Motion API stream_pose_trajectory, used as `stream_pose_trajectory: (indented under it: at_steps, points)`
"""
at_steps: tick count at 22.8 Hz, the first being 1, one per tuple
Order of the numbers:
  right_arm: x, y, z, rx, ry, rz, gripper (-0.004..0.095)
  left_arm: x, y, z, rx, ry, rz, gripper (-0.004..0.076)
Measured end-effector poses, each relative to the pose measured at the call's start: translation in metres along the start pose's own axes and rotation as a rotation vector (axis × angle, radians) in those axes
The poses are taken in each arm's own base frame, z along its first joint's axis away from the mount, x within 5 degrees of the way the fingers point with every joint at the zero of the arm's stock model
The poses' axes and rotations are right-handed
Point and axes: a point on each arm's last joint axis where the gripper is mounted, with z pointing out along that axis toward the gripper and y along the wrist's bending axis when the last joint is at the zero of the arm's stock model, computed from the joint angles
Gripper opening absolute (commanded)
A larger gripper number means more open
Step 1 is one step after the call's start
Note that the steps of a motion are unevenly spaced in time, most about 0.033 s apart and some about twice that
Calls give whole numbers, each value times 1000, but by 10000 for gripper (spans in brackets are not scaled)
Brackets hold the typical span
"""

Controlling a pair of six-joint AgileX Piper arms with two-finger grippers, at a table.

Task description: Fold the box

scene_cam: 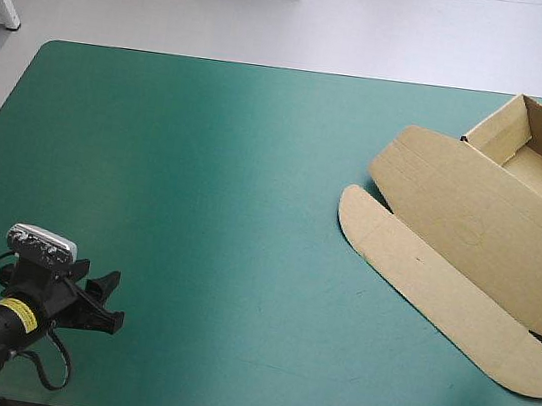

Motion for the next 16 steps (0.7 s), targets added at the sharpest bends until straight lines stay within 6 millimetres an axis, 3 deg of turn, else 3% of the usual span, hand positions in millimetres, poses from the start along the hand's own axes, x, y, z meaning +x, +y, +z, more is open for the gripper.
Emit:
stream_pose_trajectory:
  at_steps: [3, 4, 7, 9, 11, 16]
  points:
    - [0, 0, 0, -1, 0, 2, 222, 0, 0, 0, 0, 0, 0, 356]
    - [0, -1, 0, -2, 2, 3, 379, 0, 0, 0, 0, 0, 0, 356]
    - [-1, -5, 1, -4, 3, 19, 582, 0, 0, 0, 1, 0, -1, 356]
    - [-1, -8, 1, -1, 4, 32, 645, 0, 0, 0, 2, 0, -2, 356]
    - [-2, -17, 0, 5, 1, 60, 644, 0, 0, 0, 3, 0, -3, 350]
    - [-4, -51, -37, -77, -64, 171, 644, 0, 0, 0, 5, 1, -6, 347]
